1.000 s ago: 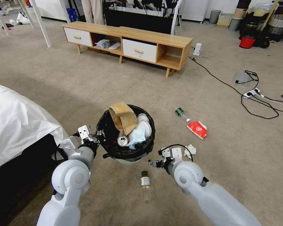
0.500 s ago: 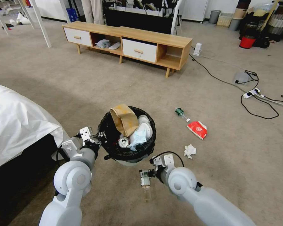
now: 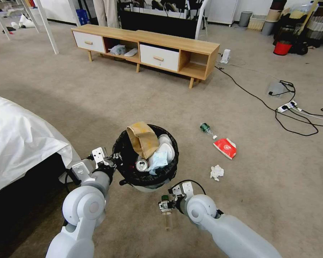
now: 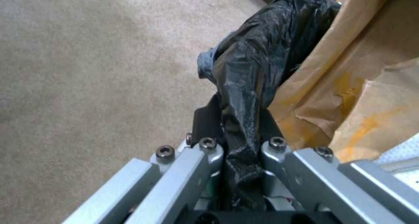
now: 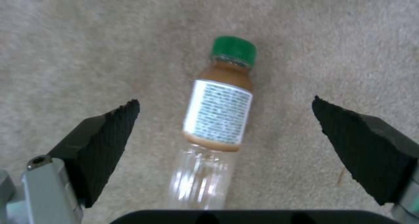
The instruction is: Pick up the trash bin and place the garbage on the floor into it.
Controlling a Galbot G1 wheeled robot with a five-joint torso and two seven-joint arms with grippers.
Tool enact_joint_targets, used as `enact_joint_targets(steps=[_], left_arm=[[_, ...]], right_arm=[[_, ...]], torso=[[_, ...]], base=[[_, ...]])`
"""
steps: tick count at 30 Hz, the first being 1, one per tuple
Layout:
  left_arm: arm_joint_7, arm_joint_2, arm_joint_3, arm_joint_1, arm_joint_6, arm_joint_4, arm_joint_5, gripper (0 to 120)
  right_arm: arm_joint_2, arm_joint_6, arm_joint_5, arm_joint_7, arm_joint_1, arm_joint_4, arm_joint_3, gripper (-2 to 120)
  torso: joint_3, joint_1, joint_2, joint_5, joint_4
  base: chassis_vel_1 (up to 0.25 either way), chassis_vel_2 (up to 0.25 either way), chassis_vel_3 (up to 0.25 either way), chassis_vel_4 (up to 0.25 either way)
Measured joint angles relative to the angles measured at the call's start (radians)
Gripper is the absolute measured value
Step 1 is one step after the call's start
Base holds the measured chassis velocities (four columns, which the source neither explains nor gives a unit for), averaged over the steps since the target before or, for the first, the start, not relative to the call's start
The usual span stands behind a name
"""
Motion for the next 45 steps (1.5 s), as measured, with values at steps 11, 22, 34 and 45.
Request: enact_joint_targets(steps=[11, 22, 34, 45], left_arm=[[0.001, -0.007, 0.005, 0.002, -0.002, 0.007, 0.004, 4], [0.004, -0.008, 0.001, -0.004, -0.004, 0.016, 0.003, 4], [0.008, -0.01, 0.003, -0.008, -0.006, 0.024, 0.002, 4], [0.008, -0.014, 0.003, -0.003, -0.007, 0.021, 0.005, 4]], right_arm=[[0.034, 0.041, -0.034, -0.037, 0.027, -0.102, -0.037, 100], [0.098, 0.062, -0.062, -0.073, 0.064, -0.189, -0.089, 100], [0.113, 0.085, -0.091, -0.11, 0.069, -0.251, -0.085, 99], [0.106, 0.09, -0.114, -0.141, 0.055, -0.273, -0.072, 63]], torso=[[0.0, 0.0, 0.0, 0.0, 0.0], [0.0, 0.0, 0.0, 0.0, 0.0001], [0.0, 0.0, 0.0, 0.0001, 0.0], [0.0, 0.0, 0.0, 0.0001, 0.0]], base=[[0.0, 0.0, 0.0, 0.0], [0.0, 0.0, 0.0, 0.0], [0.0, 0.0, 0.0, 0.0], [0.0, 0.0, 0.0, 0.0]])
